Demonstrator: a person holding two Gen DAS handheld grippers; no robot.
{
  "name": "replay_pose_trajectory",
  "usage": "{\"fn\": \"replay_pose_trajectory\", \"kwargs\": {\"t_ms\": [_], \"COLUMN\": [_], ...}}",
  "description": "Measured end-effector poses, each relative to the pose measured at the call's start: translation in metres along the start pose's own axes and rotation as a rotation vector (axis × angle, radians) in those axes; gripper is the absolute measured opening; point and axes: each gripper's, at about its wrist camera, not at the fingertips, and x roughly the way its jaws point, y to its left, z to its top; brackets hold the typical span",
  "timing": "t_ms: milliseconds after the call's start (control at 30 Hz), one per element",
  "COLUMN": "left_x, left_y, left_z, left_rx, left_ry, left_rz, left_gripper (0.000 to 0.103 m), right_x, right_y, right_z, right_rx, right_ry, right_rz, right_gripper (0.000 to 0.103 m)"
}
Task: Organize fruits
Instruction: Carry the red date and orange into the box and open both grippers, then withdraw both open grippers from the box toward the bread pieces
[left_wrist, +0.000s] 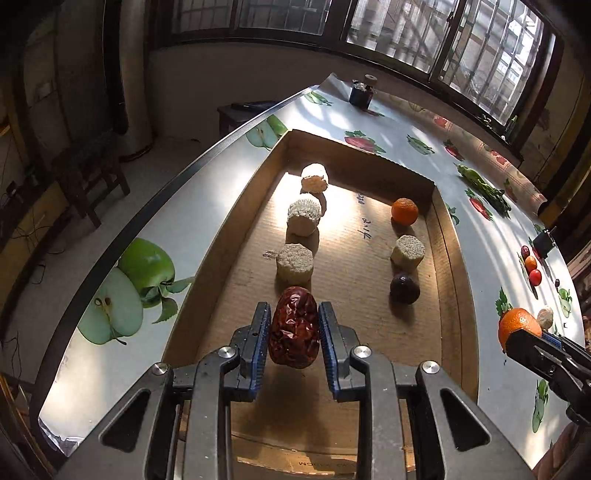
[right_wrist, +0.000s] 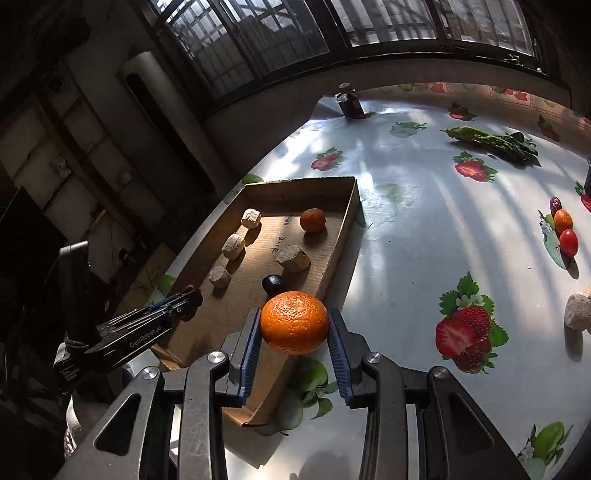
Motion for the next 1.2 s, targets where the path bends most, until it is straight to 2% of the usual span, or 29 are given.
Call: {"fn": "replay_pose_trajectory", "kwargs": {"t_ms": [167,300,567,667,733,867,933,1000,1133,1200], "left_x": [0.016,0.021,0.009,-0.005,-0.018,-0.046,-0.060,-0.074,-0.093,-0.101], "left_y": [0.009,0.008,0.007,0.006,0.003,-0.008,-0.015,-0.025,-0.054,-0.072], "left_z": [0.002,0.003,0.003,0.003,0.003,-0.002,-0.008,-0.017,-0.036,-0.043], "left_rx": [-0.041,-0.040,-0.065,-0.074,-0.073,-0.047,-0.035,-0.021,0.040,0.099], "left_ry": [0.035,0.041,0.013,-0.015,-0.045,-0.109,-0.147,-0.180,-0.204,-0.223], "left_rz": [-0.009,-0.011,-0.037,-0.042,-0.039,0.002,0.026,0.033,0.013,0.033], "left_gripper": [0.025,0.026,0.026,0.035,0.043,0.052,0.069,0.076,0.077,0.077], "right_x": [0.050,0.071,0.080,0.077,0.071,0.048,0.028,0.006,-0.034,-0.052], "right_y": [0.031,0.038,0.042,0.044,0.045,0.045,0.041,0.034,0.012,0.001], "right_z": [-0.004,-0.007,-0.009,-0.009,-0.008,-0.009,-0.011,-0.015,-0.030,-0.038], "right_rx": [-0.098,-0.148,-0.201,-0.197,-0.194,-0.186,-0.159,-0.117,-0.021,0.021], "right_ry": [0.087,0.113,0.111,0.103,0.085,0.034,-0.007,-0.052,-0.132,-0.167], "right_rz": [-0.024,-0.064,-0.112,-0.102,-0.100,-0.101,-0.105,-0.114,-0.158,-0.174], "right_gripper": [0.038,0.039,0.039,0.040,0.043,0.044,0.044,0.044,0.048,0.048]}}
